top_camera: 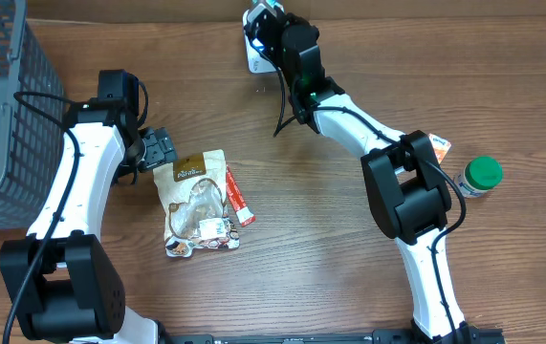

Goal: Scan the item barcode
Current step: 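Hold the wipes pack against the scanner window with the right gripper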

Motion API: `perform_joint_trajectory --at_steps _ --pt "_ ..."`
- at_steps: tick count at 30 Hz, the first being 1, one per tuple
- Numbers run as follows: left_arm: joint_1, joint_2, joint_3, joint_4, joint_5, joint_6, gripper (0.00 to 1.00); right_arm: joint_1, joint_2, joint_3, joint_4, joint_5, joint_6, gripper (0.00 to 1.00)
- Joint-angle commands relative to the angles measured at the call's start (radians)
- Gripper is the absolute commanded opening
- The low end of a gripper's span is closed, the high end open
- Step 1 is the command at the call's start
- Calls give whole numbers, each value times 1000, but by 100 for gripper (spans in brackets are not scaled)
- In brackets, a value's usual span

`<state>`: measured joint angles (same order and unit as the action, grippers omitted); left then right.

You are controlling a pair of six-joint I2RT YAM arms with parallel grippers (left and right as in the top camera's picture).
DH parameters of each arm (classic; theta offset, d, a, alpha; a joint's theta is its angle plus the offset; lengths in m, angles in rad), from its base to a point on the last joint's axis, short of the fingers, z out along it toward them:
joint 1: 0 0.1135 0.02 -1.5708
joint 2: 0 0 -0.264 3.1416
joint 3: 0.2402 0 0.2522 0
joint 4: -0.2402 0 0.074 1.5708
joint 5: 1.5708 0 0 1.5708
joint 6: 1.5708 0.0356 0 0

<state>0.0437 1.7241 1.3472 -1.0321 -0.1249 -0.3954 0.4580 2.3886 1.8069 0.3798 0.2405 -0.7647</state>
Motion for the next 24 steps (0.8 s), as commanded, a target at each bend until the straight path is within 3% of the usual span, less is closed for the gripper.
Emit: perform_joint_trajectory --at_steps 1,15,24 --pt "2 -16 6 0 -13 7 100 1 11 6 19 16 -29 4" --pt "2 -16 6 0 -13 7 100 31 69 6 -30 21 -30 4" --pt "2 -16 6 0 -13 7 100 36 69 6 -235 20 -25 4"
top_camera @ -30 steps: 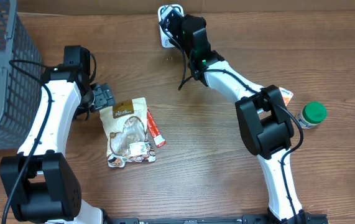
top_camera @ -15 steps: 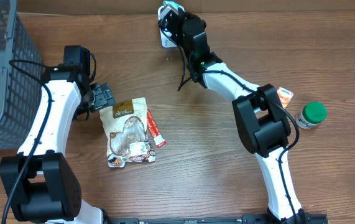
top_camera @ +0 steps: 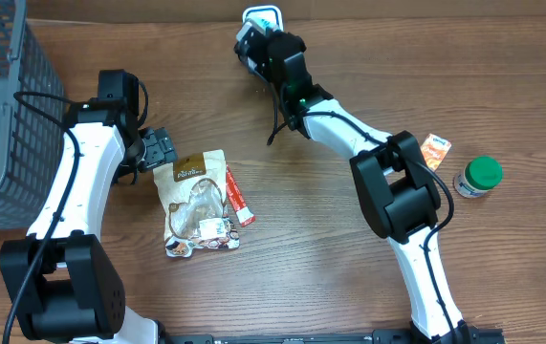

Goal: Scan the item barcode
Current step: 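Hold the wipes pack against the scanner window with the right gripper, then carry the wipes pack right and set it down near the jar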

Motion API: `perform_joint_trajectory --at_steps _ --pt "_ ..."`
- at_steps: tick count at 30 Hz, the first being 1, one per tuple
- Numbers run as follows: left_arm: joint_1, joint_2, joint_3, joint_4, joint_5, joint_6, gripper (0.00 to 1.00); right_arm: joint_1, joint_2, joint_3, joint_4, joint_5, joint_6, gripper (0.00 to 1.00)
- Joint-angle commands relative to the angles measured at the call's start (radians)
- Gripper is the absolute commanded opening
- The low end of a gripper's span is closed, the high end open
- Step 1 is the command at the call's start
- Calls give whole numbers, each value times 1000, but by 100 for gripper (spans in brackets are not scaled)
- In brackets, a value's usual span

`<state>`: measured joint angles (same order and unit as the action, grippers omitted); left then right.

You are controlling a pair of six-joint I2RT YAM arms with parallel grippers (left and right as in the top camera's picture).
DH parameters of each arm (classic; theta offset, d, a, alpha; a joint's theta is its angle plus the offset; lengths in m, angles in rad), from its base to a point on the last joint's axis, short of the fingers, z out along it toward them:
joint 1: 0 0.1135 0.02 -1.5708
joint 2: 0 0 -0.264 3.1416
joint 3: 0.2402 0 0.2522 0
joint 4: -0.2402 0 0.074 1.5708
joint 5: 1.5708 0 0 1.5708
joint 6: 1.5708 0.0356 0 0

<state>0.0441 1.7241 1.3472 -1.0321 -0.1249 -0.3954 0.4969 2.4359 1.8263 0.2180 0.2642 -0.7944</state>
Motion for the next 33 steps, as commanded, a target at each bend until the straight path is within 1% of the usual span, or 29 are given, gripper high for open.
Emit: perform_joint_trajectory --at_steps 1,5,9,11,16,17,19,21,25,30,32,33 --pt "2 -16 6 0 -13 7 100 -2 22 -14 -87 -4 9 4" --pt "2 -16 6 0 -13 7 100 6 22 -14 -107 -4 8 4" --pt "2 -16 6 0 -13 7 100 7 21 -14 -72 -10 8 4" --pt "2 -16 6 0 -13 7 100 7 13 -13 -42 19 9 4" --pt "2 -16 6 0 -13 7 100 -2 -82 -13 20 30 109 4" --pt "2 -16 6 0 -13 7 100 -15 -143 -13 12 27 151 4" --pt "2 -16 6 0 -13 7 100 -30 -205 -13 -26 27 205 4" --pt "1 -16 6 0 -13 7 100 -45 -270 -13 -99 27 270 4" --pt "1 -16 6 0 -13 7 100 -77 -395 -13 -323 19 428 4" --pt "2 -16 6 0 -13 7 100 -130 -522 -13 -717 -107 594 4" --pt "2 -16 6 0 -13 7 100 -157 -550 -13 -907 -209 641 4" --pt "2 -16 6 0 -13 7 100 -170 -553 -13 -992 -260 642 4"
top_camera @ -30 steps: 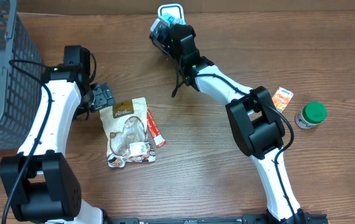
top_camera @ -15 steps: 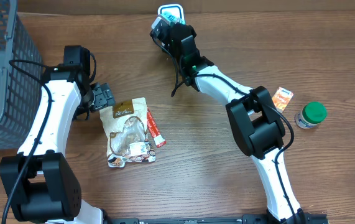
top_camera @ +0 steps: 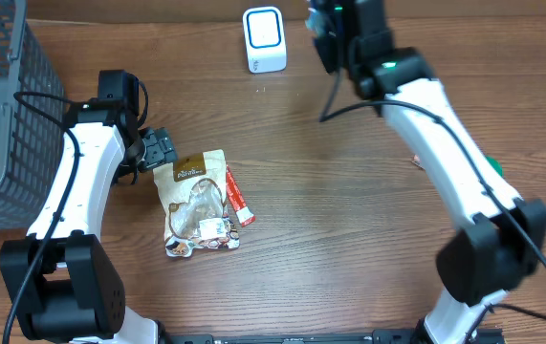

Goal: Scan the item barcode
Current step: 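Carry the wipes pack right and set it down near the jar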

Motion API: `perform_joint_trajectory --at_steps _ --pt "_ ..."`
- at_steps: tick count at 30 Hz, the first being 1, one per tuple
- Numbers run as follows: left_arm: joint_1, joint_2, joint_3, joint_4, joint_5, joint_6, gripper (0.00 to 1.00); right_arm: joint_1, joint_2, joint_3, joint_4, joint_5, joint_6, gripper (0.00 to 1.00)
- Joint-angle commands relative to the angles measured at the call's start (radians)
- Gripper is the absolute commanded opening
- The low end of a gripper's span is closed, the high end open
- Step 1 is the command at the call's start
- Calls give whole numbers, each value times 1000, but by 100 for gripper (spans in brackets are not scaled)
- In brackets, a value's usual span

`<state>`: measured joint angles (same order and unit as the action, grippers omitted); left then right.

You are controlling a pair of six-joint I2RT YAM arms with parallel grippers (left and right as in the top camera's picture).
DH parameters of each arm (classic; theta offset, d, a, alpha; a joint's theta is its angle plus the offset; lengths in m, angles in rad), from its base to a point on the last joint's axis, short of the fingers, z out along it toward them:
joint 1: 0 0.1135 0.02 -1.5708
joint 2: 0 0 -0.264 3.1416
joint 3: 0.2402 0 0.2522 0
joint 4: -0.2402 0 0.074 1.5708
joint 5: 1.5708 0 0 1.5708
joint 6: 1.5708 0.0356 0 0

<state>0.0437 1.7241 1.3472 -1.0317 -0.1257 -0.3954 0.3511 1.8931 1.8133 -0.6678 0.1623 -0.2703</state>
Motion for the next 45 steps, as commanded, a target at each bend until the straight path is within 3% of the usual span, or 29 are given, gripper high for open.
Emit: perform_joint_trajectory --at_steps 1,5,8,17,18,19,20,24,30,33,38,45 --pt "2 -16 6 0 -12 7 100 -49 -7 -3 -276 -244 117 4" --pt "2 -16 6 0 -12 7 100 -102 16 -58 -546 -280 105 4" --pt "1 -16 6 0 -12 7 100 -136 34 -129 -623 -280 105 4" --pt "1 -16 6 0 -12 7 100 -214 37 -346 -501 -172 80 5" --pt "1 -16 6 0 -12 7 100 -220 37 -362 -479 -161 80 14" --pt "1 -16 6 0 -12 7 100 -227 37 -381 -452 -153 80 42" --pt "1 -16 6 0 -12 7 100 -232 37 -391 -436 -151 80 59" --pt "1 -16 6 0 -12 7 100 -242 37 -388 -391 -152 100 76" --pt "1 -16 6 0 -12 7 100 -223 36 -348 -315 -269 441 76" --pt "1 -16 6 0 -12 7 100 -202 36 -348 -315 -422 468 66" --pt "1 -16 6 0 -12 7 100 -137 36 -368 -296 -433 515 47" --pt "1 -16 6 0 -12 7 100 -66 37 -467 -205 -246 626 45"
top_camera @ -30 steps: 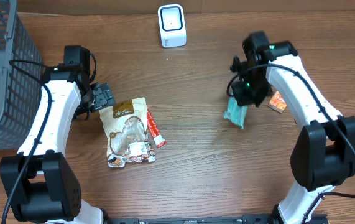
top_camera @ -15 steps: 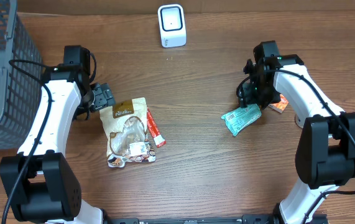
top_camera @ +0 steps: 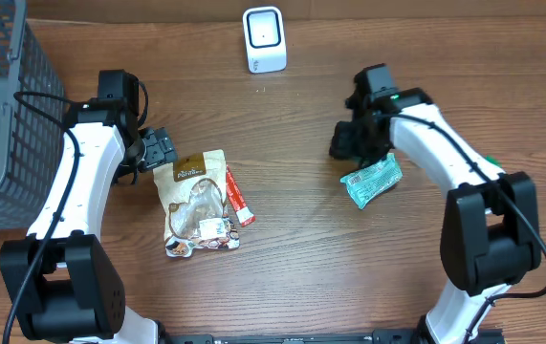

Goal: Scan the item barcode
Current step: 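Carry the wipes pack right and set it down near the jar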

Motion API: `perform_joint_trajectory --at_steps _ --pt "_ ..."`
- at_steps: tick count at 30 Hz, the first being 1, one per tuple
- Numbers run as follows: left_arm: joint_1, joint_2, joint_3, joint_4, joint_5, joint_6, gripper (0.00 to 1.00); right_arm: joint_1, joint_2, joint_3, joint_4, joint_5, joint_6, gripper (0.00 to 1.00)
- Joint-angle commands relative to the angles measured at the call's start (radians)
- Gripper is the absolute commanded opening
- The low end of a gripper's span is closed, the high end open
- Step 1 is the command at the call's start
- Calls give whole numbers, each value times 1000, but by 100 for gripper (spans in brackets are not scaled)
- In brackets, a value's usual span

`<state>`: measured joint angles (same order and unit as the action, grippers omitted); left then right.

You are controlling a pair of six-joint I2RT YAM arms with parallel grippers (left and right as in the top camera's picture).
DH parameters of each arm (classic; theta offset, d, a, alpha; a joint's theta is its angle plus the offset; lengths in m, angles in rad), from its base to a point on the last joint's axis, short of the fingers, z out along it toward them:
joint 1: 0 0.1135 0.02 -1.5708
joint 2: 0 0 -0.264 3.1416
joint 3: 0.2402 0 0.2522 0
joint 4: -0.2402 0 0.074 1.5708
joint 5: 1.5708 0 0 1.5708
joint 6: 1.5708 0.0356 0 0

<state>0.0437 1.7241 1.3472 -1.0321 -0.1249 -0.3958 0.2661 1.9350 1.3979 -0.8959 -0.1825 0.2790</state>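
A white barcode scanner [top_camera: 264, 38] stands at the back edge of the table. A teal packet [top_camera: 374, 180] lies flat on the wood right of centre. My right gripper [top_camera: 343, 145] is low over the table just up and left of the packet, and its fingers look spread with nothing between them. By the top edge of a brown snack bag [top_camera: 196, 196] rests my left gripper [top_camera: 159, 149]; its fingers are too dark to read. A red sachet [top_camera: 238, 196] lies against the bag's right side.
A grey wire basket [top_camera: 0, 115] fills the far left. The right arm's links run from the front right up to the wrist and cover the table behind them, where a sliver of green [top_camera: 491, 164] peeks out.
My right gripper was high near the back edge, right of the scanner. Now it is low at right of centre, and a teal packet lies on the table beside it. The left arm is unchanged.
My right gripper was first right at the scanner, its wrist covering part of it. It stayed there at the following moment. Then it was up and to the scanner's right, leaving the scanner bare. Now it is down by a teal packet on the table.
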Motion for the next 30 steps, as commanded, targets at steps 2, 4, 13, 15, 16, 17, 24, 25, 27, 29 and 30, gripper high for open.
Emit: perform_joint_trajectory --at_steps 2,4,13,15,16,17,24,25,27,29,30 --pt "1 -16 6 0 -13 7 100 29 -5 -84 47 114 78 45" --pt "1 -16 6 0 -13 7 100 31 -5 -112 55 115 78 45" --pt "1 -16 6 0 -13 7 100 7 -5 -162 -84 298 77 46" --pt "1 -16 6 0 -13 7 100 -7 -5 -162 -109 327 76 46" --pt "1 -16 6 0 -13 7 100 -14 -5 -162 -115 340 77 46" --pt "1 -16 6 0 -13 7 100 -23 -5 -162 -117 348 77 46" --pt "1 -16 6 0 -13 7 100 -97 -5 -162 -85 350 60 47" --pt "1 -16 6 0 -13 7 100 -100 -5 -161 -79 346 56 46" --pt "1 -16 6 0 -13 7 100 -100 -5 -159 -71 306 33 46" --pt "1 -16 6 0 -13 7 100 -94 -5 -154 -61 214 -4 46" --pt "1 -16 6 0 -13 7 100 -89 -5 -152 -56 175 -18 46"
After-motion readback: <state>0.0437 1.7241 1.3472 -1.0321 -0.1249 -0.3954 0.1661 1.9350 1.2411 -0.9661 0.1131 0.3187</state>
